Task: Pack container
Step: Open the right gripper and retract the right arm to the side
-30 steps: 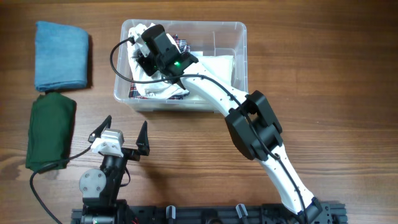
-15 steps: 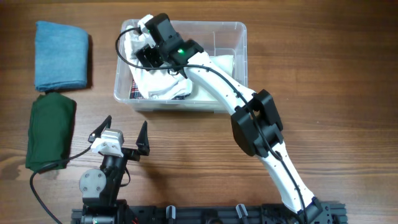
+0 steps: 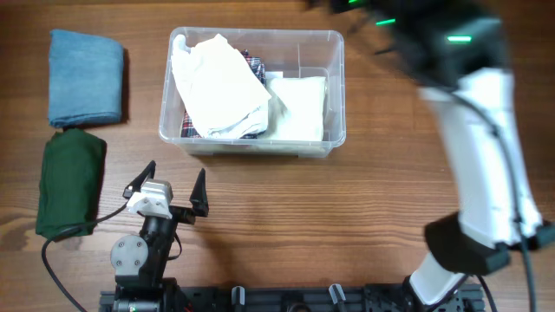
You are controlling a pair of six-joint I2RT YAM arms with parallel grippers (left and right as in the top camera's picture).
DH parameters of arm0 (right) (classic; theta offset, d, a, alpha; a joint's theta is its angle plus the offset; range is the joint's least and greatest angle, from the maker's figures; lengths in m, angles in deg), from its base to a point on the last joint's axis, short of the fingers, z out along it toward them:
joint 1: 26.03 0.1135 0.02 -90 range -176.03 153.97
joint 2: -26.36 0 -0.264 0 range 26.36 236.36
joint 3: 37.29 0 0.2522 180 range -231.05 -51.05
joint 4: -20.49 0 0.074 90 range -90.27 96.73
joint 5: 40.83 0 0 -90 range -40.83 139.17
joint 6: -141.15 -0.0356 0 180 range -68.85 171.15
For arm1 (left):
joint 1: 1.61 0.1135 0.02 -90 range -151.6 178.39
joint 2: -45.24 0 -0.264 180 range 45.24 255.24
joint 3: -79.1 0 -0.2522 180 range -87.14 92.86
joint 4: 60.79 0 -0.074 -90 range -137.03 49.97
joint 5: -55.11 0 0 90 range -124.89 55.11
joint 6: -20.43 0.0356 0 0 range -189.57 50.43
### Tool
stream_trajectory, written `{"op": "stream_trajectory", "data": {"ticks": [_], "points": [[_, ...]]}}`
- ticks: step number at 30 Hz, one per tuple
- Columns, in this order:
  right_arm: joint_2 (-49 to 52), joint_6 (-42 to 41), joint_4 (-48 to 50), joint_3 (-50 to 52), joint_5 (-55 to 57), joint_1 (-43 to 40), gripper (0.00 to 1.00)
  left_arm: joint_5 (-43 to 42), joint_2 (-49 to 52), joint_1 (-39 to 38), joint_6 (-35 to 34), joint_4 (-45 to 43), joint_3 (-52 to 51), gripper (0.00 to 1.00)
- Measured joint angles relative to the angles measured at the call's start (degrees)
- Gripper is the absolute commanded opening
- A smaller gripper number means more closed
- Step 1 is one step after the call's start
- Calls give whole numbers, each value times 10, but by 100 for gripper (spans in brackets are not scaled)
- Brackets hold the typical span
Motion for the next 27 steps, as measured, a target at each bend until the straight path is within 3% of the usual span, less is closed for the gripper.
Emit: {"op": "stream_trajectory", "data": {"ticks": [6, 10, 15, 22, 27], "points": [[5, -24, -112, 7, 21, -195, 100, 0, 0, 0, 0, 0, 0, 100], [14, -26, -130, 23, 29, -290, 100, 0, 0, 0, 0, 0, 0, 100], [14, -26, -141, 26, 29, -337, 100, 0, 0, 0, 0, -1, 0, 100], [14, -27, -141, 26, 28, -339, 100, 2, 0, 0, -29, 10, 3, 100], [14, -26, -143, 27, 28, -339, 100, 14, 62, 0, -83, 170, 125, 100]]}}
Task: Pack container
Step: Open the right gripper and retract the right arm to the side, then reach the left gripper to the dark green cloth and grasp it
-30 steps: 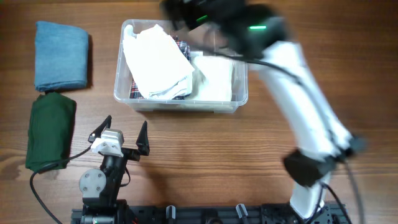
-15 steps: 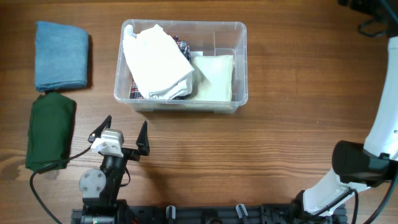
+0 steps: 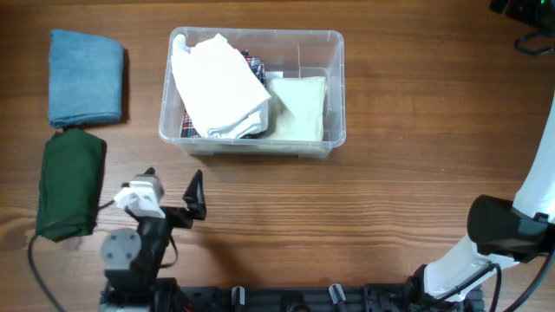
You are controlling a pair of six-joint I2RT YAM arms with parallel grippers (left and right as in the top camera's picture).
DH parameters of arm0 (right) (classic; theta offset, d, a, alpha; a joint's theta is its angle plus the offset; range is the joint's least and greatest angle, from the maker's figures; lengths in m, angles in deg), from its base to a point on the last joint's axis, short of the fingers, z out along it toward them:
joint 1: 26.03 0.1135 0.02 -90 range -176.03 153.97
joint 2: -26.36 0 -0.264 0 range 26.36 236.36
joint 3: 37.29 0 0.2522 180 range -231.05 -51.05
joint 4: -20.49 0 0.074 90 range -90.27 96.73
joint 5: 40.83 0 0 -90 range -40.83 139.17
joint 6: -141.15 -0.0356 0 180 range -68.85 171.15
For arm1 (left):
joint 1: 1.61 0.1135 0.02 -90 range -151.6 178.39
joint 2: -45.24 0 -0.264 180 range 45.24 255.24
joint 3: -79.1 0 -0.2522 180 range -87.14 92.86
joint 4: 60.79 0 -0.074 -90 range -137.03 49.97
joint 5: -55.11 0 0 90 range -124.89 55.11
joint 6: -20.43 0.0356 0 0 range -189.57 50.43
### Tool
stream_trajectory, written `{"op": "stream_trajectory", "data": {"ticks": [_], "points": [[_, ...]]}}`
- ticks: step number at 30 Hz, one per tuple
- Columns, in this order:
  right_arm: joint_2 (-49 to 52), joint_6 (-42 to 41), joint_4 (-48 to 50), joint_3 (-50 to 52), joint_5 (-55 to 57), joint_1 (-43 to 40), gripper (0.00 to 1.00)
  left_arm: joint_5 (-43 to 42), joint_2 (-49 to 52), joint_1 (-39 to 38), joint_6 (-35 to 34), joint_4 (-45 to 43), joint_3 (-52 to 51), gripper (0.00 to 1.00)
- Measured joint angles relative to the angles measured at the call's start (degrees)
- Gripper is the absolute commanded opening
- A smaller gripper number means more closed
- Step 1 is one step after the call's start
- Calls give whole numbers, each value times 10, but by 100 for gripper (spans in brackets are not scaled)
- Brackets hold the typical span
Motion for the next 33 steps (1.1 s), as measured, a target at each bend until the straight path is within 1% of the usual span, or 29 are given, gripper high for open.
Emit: {"op": "stream_trajectory", "data": {"ticks": [1, 2, 7, 10, 11, 13, 14, 15, 18, 21, 27, 33], "points": [[0, 0, 0, 1, 0, 0, 100, 8, 28, 0, -5, 30, 39, 100], [0, 0, 0, 1, 0, 0, 100, 14, 65, 2, -8, 84, 91, 100], [0, 0, 0, 2, 0, 0, 100, 38, 242, 6, -9, 238, 303, 100], [0, 0, 0, 2, 0, 0, 100, 43, 344, 5, 14, 344, 415, 100], [0, 0, 0, 2, 0, 0, 100, 48, 378, 5, 26, 392, 454, 100], [0, 0, 0, 2, 0, 0, 100, 72, 421, 6, 31, 449, 498, 100], [0, 0, 0, 2, 0, 0, 100, 104, 447, 11, 18, 485, 520, 100], [0, 0, 0, 2, 0, 0, 100, 131, 463, 19, 2, 501, 529, 100], [0, 0, 0, 2, 0, 0, 100, 202, 508, 61, -34, 525, 536, 100], [0, 0, 0, 2, 0, 0, 99, 233, 548, 104, -42, 504, 536, 100], [0, 0, 0, 2, 0, 0, 100, 259, 622, 171, -42, 419, 536, 100], [0, 0, 0, 2, 0, 0, 100, 275, 734, 202, -31, 422, 538, 100]]}}
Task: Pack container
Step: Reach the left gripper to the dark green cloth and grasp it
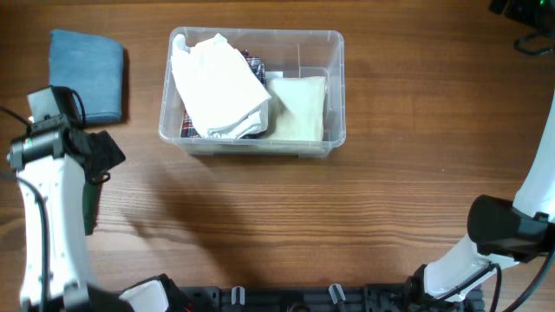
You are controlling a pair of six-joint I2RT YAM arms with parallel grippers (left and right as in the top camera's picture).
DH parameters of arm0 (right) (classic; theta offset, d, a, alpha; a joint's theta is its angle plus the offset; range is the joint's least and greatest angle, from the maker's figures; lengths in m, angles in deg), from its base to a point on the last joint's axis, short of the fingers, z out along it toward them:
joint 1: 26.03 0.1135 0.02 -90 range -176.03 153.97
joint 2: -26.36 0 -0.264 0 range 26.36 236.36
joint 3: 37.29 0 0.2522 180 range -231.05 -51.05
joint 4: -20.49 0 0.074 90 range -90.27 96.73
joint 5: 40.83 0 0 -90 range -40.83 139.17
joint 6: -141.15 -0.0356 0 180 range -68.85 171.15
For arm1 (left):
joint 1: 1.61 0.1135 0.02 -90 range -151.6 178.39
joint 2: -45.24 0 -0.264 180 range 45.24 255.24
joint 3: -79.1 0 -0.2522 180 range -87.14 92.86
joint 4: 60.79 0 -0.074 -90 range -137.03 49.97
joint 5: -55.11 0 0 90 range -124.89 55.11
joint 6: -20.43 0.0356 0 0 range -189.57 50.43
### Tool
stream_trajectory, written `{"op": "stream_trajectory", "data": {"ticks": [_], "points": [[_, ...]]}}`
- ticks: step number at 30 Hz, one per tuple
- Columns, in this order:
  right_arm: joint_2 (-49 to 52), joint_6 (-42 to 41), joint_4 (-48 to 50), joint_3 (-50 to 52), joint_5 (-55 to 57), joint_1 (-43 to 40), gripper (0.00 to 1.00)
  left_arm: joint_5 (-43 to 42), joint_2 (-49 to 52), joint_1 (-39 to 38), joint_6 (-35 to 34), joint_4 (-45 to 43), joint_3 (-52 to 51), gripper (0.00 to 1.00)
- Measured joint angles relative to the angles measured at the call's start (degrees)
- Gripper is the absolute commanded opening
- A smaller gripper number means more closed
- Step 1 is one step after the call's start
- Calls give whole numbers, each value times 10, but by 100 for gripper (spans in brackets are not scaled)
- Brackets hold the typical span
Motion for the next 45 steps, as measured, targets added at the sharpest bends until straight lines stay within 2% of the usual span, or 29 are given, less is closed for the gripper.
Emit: {"op": "stream_trajectory", "data": {"ticks": [7, 11, 21, 29, 35, 41, 42, 45], "points": [[0, 0, 0, 0, 0, 0, 100, 48, 183, 5, 11, 19, 2, 100], [0, 0, 0, 0, 0, 0, 100, 82, 236, 5, 15, 1, 2, 100], [0, 0, 0, 0, 0, 0, 100, 191, 259, 5, 16, -27, 2, 99], [0, 0, 0, 0, 0, 0, 100, 224, 317, -1, 19, -27, 2, 100], [0, 0, 0, 0, 0, 0, 100, 333, 363, -53, 26, -38, 6, 100], [0, 0, 0, 0, 0, 0, 100, 415, 394, -55, 28, -79, 9, 100], [0, 0, 0, 0, 0, 0, 100, 427, 397, -54, 28, -89, 10, 99], [0, 0, 0, 0, 0, 0, 100, 438, 399, -51, 28, -111, 10, 86]]}}
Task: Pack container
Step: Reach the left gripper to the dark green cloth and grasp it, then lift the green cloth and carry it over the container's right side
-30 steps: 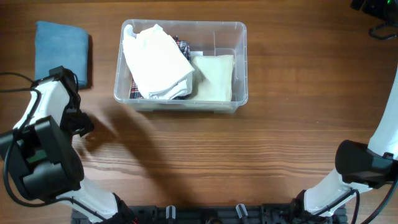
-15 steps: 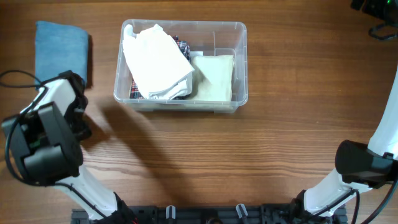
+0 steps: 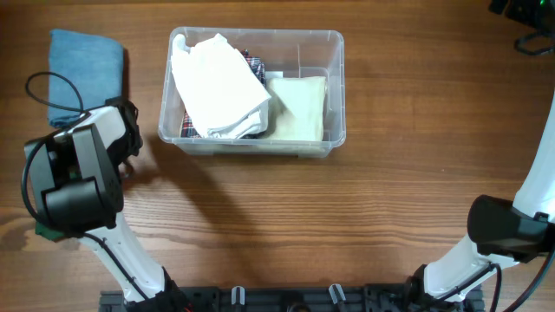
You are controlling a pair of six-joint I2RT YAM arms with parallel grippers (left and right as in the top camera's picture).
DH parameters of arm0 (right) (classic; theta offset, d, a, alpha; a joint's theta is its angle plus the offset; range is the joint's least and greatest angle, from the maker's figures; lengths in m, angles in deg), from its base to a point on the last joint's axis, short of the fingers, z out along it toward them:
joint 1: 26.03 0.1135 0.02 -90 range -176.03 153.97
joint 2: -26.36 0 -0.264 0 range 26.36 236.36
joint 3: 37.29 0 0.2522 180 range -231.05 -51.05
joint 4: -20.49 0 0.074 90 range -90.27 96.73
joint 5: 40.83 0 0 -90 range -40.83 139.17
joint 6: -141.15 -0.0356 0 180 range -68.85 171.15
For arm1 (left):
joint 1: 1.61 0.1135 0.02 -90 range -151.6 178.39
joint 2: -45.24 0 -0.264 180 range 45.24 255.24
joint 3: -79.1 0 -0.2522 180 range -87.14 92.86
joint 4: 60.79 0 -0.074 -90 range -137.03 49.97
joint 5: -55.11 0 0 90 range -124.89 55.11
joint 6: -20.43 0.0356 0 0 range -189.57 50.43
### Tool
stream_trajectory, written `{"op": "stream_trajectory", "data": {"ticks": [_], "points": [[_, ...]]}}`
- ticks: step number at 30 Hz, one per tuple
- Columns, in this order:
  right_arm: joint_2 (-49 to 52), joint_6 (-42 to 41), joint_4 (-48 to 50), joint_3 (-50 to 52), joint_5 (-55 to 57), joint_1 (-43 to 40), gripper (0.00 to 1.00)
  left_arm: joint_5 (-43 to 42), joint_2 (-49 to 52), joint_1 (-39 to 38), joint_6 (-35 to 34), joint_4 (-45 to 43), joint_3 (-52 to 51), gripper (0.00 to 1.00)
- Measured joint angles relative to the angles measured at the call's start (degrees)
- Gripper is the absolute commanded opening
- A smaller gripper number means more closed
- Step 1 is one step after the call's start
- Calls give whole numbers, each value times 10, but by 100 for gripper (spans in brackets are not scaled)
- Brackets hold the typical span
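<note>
A clear plastic container (image 3: 334, 87) stands at the back middle of the table. It holds a crumpled white garment (image 3: 221, 87), a folded cream cloth (image 3: 299, 108) and a bit of plaid fabric (image 3: 251, 59). A folded blue cloth (image 3: 82, 74) lies at the back left. In front of it, my left arm (image 3: 78, 173) covers the dark green cloth, of which only a sliver (image 3: 41, 230) shows. The left gripper is hidden under the arm. My right arm (image 3: 512, 230) stands at the right edge; its gripper is out of view.
A black cable (image 3: 43, 87) loops from the left arm over the blue cloth. The arm's shadow falls on the wooden table (image 3: 390, 191) in front of the container. A black rail (image 3: 286, 299) runs along the front edge.
The left arm has moved right and toward the camera. Its wrist now sits beside the blue cloth's near right corner, and it hides nearly all of the green cloth. Right arm unchanged.
First the left gripper stood open near the front edge, right of the green cloth, and the right arm hung over the back right. Then the right arm was at the right edge. Later the left arm stood over the green cloth, and now covers it.
</note>
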Motion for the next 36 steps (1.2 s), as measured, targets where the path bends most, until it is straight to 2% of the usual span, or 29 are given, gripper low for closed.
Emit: {"op": "stream_trajectory", "data": {"ticks": [2, 3, 4, 5, 6, 9, 17, 21, 25, 29, 36], "points": [[0, 0, 0, 0, 0, 0, 100, -7, 2, 1, 1, -17, 0, 61], [0, 0, 0, 0, 0, 0, 100, -17, 2, 1, 1, -27, 0, 43], [0, 0, 0, 0, 0, 0, 100, -27, 3, 1, 0, -37, 0, 33], [0, 0, 0, 0, 0, 0, 100, -42, 5, 2, 0, -48, 0, 29], [0, 0, 0, 0, 0, 0, 100, -60, 8, 2, 0, -59, 0, 19], [0, 0, 0, 0, 0, 0, 100, -84, 11, 2, 5, -79, -1, 4], [0, 0, 0, 0, 0, 0, 100, -88, 10, 2, -5, -80, 1, 4], [0, 0, 0, 0, 0, 0, 100, -135, -2, 5, -42, -42, 19, 4], [0, 0, 0, 0, 0, 0, 100, -283, -63, 3, -64, 26, 66, 4], [0, 0, 0, 0, 0, 0, 100, -389, -143, 2, -68, 93, 107, 4], [0, 0, 0, 0, 0, 0, 100, -572, -312, 1, -30, 109, 115, 4]]}}
